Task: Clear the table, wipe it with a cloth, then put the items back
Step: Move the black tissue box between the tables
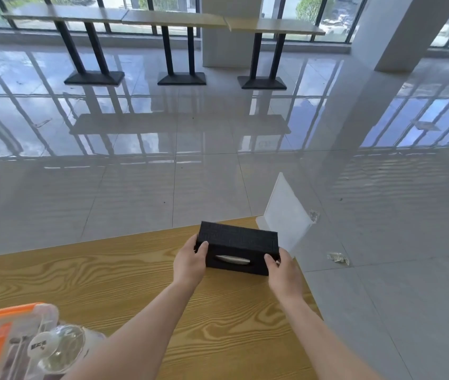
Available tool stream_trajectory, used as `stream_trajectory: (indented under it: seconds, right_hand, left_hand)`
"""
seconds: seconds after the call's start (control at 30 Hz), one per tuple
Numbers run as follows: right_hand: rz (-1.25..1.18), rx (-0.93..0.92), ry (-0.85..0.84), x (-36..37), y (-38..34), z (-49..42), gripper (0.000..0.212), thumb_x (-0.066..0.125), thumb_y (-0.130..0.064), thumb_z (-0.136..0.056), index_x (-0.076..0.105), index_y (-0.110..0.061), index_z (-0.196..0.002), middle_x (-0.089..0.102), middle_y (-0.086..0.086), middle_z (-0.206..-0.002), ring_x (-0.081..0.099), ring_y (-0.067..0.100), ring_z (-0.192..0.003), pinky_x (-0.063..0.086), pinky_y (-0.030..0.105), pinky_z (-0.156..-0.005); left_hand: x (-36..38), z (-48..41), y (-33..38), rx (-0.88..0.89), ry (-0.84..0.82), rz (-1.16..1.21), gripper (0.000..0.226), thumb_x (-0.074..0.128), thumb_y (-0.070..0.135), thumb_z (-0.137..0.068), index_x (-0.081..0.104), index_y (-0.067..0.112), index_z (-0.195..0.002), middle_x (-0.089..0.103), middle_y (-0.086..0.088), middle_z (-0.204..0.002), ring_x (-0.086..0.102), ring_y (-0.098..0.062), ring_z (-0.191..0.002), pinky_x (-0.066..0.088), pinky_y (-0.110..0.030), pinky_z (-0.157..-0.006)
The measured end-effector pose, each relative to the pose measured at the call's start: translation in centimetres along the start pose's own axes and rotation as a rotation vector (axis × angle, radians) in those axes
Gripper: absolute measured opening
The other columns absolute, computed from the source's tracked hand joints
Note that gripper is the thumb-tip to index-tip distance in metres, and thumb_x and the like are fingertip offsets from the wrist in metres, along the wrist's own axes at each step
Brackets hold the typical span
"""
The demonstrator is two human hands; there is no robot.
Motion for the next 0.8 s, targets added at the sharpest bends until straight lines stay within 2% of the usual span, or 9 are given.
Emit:
stream_trajectory:
  seconds: [0.13, 0.3, 0.4, 0.47, 0.53, 0.6, 0.67, 0.8]
  right_hand:
    - [0.011, -0.017, 0.036, -0.3, -0.6, -0.9, 0.043, 0.052, -0.042, -0.1, 0.058, -0.013, -0.131, 0.067, 0.005, -0.124, 0.061, 0.025, -0.116, 0.051, 0.037, -0.089]
    - [-0.028, -0.029, 0.05, 0.0, -1.8, -1.9, 0.041, 0.051, -0.039, -0.102, 0.057, -0.014, -0.133, 0.063, 0.006, -0.131, 0.058, 0.025, -0.121, 0.048, 0.036, -0.091]
    - [0.016, -0.034, 0.04, 0.4, -2.6, -3.1, 0.041, 0.049, -0.037, -0.103, 0.056, -0.011, -0.134, 0.062, 0.008, -0.132, 0.056, 0.027, -0.124, 0.045, 0.034, -0.09]
    - [0.077, -0.032, 0.017, 0.9, -2.9, -3.8, 0.041, 0.048, -0.036, -0.104, 0.055, -0.011, -0.134, 0.062, 0.01, -0.13, 0.057, 0.029, -0.121, 0.043, 0.032, -0.086]
    - [0.116, -0.033, -0.009, 1.6, -3.0, -4.4, 0.042, 0.048, -0.034, -0.104, 0.053, -0.011, -0.139, 0.06, 0.01, -0.134, 0.056, 0.029, -0.124, 0.046, 0.035, -0.093]
    - [0.12, -0.026, -0.017, 2.2, -2.8, -4.9, 0.044, 0.05, -0.029, -0.104, 0.048, -0.011, -0.145, 0.056, 0.01, -0.141, 0.051, 0.03, -0.13, 0.044, 0.039, -0.103]
    - [0.106, -0.01, -0.019, 2.5, -2.6, -5.3, 0.045, 0.05, -0.024, -0.104, 0.046, -0.012, -0.146, 0.055, 0.009, -0.143, 0.05, 0.03, -0.133, 0.043, 0.04, -0.106]
    - [0.047, -0.008, -0.047, 3.1, -1.7, -5.5, 0.042, 0.048, -0.019, -0.104, 0.049, -0.016, -0.145, 0.056, 0.006, -0.143, 0.051, 0.027, -0.132, 0.046, 0.041, -0.106]
  left_hand:
    - [-0.7, -0.8, 0.2, 0.063, 0.064, -0.04, 0.038, 0.049, 0.044, -0.1, 0.059, 0.026, -0.133, 0.066, 0.0, -0.117, 0.06, -0.021, -0.109, 0.052, -0.042, -0.089]
    - [-0.7, -1.5, -0.1, 0.072, 0.101, -0.05, 0.036, 0.05, 0.038, -0.102, 0.056, 0.028, -0.136, 0.059, -0.004, -0.111, 0.055, -0.018, -0.095, 0.046, -0.035, -0.079]
    - [-0.9, -2.6, -0.4, 0.051, 0.121, -0.089, 0.041, 0.049, 0.043, -0.1, 0.058, 0.024, -0.135, 0.062, -0.008, -0.106, 0.058, -0.026, -0.097, 0.05, -0.039, -0.08]
    - [-1.0, -3.2, -1.0, 0.011, 0.128, -0.11, 0.047, 0.05, 0.046, -0.1, 0.056, 0.022, -0.139, 0.064, -0.01, -0.118, 0.06, -0.029, -0.109, 0.052, -0.044, -0.09]
    - [-1.1, -3.4, -1.4, -0.025, 0.144, -0.124, 0.052, 0.05, 0.045, -0.1, 0.051, 0.017, -0.144, 0.058, -0.01, -0.133, 0.056, -0.029, -0.121, 0.05, -0.044, -0.099]
    - [-0.9, -3.6, -1.4, -0.046, 0.144, -0.123, 0.052, 0.049, 0.043, -0.101, 0.047, 0.017, -0.147, 0.052, -0.012, -0.14, 0.052, -0.03, -0.126, 0.048, -0.043, -0.1]
    - [-0.7, -4.2, -1.7, -0.061, 0.142, -0.108, 0.051, 0.048, 0.04, -0.102, 0.045, 0.019, -0.148, 0.049, -0.011, -0.143, 0.052, -0.03, -0.128, 0.048, -0.042, -0.098]
    - [-0.2, -5.5, -2.9, -0.08, 0.096, -0.104, 0.048, 0.051, 0.038, -0.099, 0.05, 0.023, -0.145, 0.058, -0.007, -0.133, 0.059, -0.028, -0.117, 0.053, -0.048, -0.095]
Point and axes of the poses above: each hand's wrist, its own z-axis away from the middle knuckle, its own x-axis out of the palm, y = z × x, the point moved 6 cm from there along -z, towards the middle knuckle
